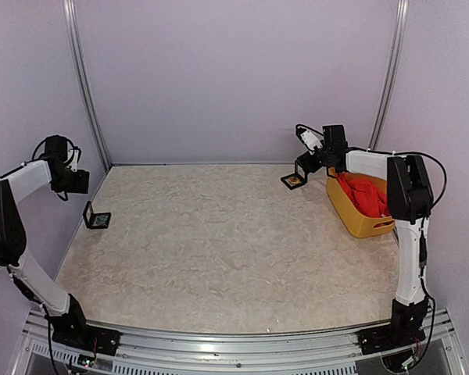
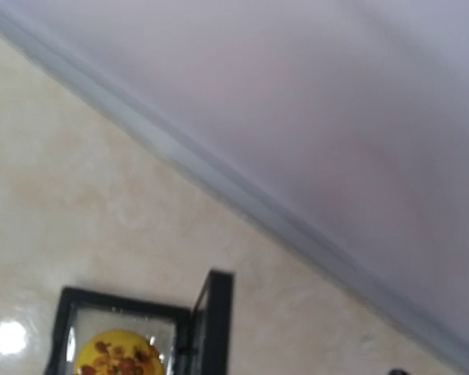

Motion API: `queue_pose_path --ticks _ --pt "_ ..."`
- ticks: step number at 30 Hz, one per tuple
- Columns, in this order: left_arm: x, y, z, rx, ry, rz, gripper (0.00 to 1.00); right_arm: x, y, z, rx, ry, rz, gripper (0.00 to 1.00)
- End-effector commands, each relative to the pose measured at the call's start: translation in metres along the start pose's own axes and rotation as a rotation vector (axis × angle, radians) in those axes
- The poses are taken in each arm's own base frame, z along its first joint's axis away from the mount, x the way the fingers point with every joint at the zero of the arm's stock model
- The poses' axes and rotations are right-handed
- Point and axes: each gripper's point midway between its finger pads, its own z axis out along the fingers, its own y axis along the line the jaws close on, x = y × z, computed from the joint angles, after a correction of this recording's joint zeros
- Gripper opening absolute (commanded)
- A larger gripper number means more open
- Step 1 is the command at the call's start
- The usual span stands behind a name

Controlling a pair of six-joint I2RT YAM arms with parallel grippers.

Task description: Pin the brooch onto the clothing

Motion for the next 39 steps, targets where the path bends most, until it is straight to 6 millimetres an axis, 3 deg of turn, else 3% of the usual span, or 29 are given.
queue_pose_path --ticks 1,3,6,8,9,13,15,17,20,22,26,30,35,39 --pt "-0.051 -0.014 -0.061 0.035 -0.307 0.001 0.71 -0.085 -0.029 -0.07 0.067 -0.226 -0.007 0.81" --pt "-0.058 -0.036 -0.087 0.084 -0.419 0.038 0.74 -0.096 -0.033 -0.095 0.089 -0.265 0.027 0.83" --pt "-0.059 -0.079 -0.133 0.187 -0.596 0.09 0.87 -0.097 -0.05 -0.126 0.161 -0.214 0.127 0.86" --pt "-0.058 -0.104 -0.164 0.282 -0.724 0.094 0.98 -0.068 -0.063 -0.14 0.246 -0.072 0.217 0.85" --pt "-0.049 -0.116 -0.17 0.332 -0.746 0.083 0.99 -0.052 -0.07 -0.148 0.293 -0.013 0.263 0.84" --pt "-0.046 -0.144 -0.202 0.476 -0.817 0.067 0.99 0.022 -0.077 -0.178 0.351 0.165 0.402 0.81" --pt "-0.047 -0.152 -0.205 0.506 -0.795 0.063 0.99 0.069 -0.075 -0.188 0.369 0.254 0.491 0.8" --pt "-0.043 -0.159 -0.196 0.523 -0.746 0.047 0.99 0.1 -0.075 -0.199 0.384 0.309 0.541 0.78" --pt "-0.027 -0.168 -0.177 0.548 -0.663 -0.005 0.99 0.123 -0.063 -0.213 0.389 0.318 0.569 0.76" --pt "-0.025 -0.164 -0.169 0.509 -0.633 -0.025 0.99 0.121 -0.053 -0.222 0.362 0.25 0.572 0.76" --pt "-0.03 -0.138 -0.157 0.357 -0.621 -0.126 0.99 0.109 -0.04 -0.251 0.349 0.075 0.563 0.81" --pt "-0.029 -0.118 -0.151 0.251 -0.641 -0.201 0.99 0.103 -0.041 -0.27 0.374 0.0 0.577 0.84" --pt "-0.03 -0.108 -0.148 0.187 -0.651 -0.225 0.99 0.119 -0.041 -0.254 0.356 0.115 0.616 0.84" --pt "-0.031 -0.103 -0.148 0.165 -0.664 -0.242 0.99 0.132 -0.053 -0.223 0.344 0.231 0.625 0.84"
